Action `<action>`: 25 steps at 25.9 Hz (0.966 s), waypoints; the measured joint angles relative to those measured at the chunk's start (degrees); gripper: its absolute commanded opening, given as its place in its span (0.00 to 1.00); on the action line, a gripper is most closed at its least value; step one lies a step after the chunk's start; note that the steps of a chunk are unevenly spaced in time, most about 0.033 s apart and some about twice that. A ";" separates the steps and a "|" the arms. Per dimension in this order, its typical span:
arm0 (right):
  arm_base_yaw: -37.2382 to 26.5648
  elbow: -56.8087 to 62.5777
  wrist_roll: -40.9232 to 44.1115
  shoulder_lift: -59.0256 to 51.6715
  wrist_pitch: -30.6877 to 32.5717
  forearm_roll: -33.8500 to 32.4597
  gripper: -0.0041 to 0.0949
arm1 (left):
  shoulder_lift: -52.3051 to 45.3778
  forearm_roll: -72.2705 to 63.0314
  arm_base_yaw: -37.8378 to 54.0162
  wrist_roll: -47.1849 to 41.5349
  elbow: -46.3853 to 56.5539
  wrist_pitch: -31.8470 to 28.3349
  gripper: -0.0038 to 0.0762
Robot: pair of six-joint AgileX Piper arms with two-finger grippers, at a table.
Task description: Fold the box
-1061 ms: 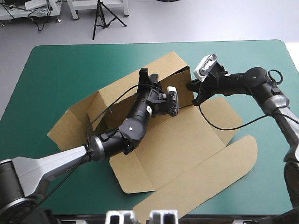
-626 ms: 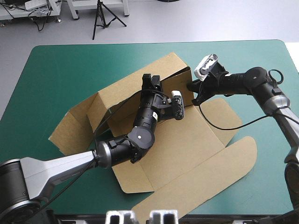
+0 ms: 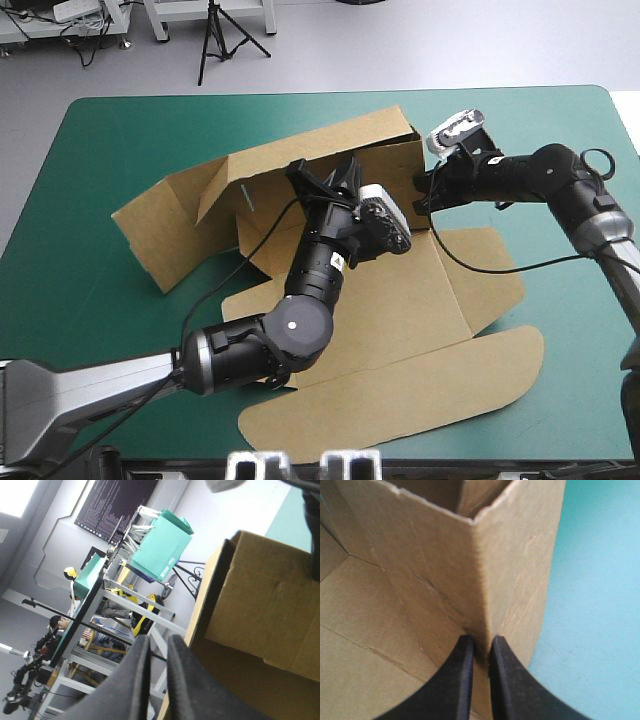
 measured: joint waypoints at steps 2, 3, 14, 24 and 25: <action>0.00 0.00 5.32 -2.47 0.08 -3.69 0.03 | -2.92 0.00 -0.04 -3.30 0.00 0.22 0.04; 0.00 0.00 8.94 -3.73 0.57 -5.77 0.03 | -5.00 0.00 0.42 -4.67 0.00 0.40 0.04; 0.00 0.00 29.95 -8.90 13.10 -13.81 0.03 | -21.74 -14.78 18.42 -5.49 -0.08 -2.02 0.04; 0.00 -0.10 43.80 -8.45 19.99 -23.00 0.03 | -26.95 -40.89 38.66 15.48 -0.22 -2.19 0.04; 0.00 -0.15 44.23 -7.91 19.93 -23.57 0.03 | -26.95 -43.72 40.60 17.48 -0.22 -2.19 0.04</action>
